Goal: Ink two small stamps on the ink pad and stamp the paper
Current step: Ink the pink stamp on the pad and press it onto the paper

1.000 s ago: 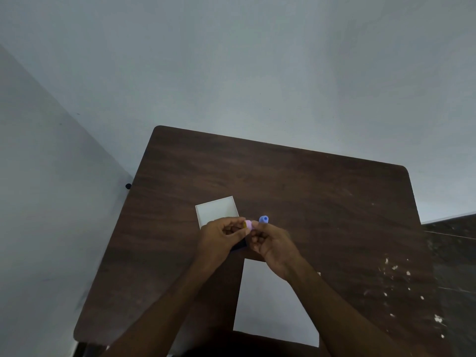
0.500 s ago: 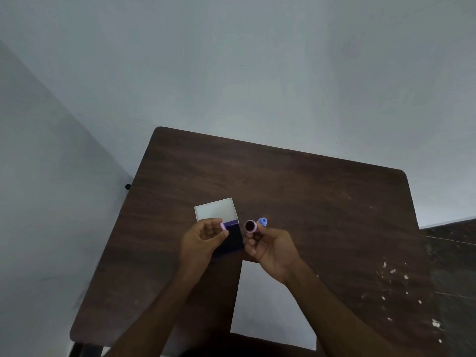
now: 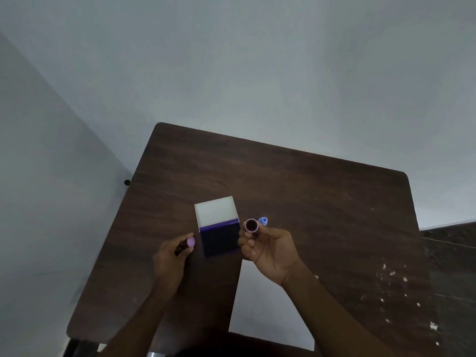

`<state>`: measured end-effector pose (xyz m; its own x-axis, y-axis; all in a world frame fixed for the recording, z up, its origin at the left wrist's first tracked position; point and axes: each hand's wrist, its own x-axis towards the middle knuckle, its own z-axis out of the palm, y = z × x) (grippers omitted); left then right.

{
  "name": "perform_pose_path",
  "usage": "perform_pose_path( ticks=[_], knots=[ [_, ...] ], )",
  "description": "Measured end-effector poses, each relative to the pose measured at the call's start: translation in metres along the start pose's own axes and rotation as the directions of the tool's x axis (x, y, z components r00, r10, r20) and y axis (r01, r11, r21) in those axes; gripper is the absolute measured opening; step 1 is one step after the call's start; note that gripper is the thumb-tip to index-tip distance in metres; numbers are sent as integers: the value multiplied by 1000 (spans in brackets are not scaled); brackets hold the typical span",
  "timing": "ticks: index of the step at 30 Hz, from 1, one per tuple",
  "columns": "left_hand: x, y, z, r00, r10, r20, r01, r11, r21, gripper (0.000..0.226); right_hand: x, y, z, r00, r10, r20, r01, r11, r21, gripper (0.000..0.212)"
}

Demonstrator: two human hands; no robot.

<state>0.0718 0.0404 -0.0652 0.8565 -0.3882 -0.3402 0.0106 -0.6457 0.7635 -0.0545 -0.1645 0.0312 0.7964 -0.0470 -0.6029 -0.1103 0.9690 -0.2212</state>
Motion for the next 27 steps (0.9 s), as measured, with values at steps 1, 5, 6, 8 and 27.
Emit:
perform_pose_path(
  ticks=[1, 5, 6, 8, 27],
  knots=[
    [0, 1, 2, 1000, -6, -13, 6, 1000, 8, 30, 0, 0, 0, 1000, 1, 7, -1, 1000, 4, 27],
    [4, 1, 9, 998, 43, -52, -39, 996, 82, 32, 0, -2, 0, 1000, -14, -10, 14, 999, -33, 23],
    [4, 0, 10, 996, 51, -74, -43, 994, 105, 32, 1, -3, 0, 998, -28, -49, 24, 997, -77, 22],
    [3, 2, 10, 993, 42, -108, -30, 994, 109, 31, 6, -1, -1, 980, -83, -179, 40, 972, -230, 19],
    [11, 18, 5, 961, 188, 205, -271, 798, 539, 100, 86, 64, 17, 885, -463, -43, -200, -297, -934, 36]
  ],
)
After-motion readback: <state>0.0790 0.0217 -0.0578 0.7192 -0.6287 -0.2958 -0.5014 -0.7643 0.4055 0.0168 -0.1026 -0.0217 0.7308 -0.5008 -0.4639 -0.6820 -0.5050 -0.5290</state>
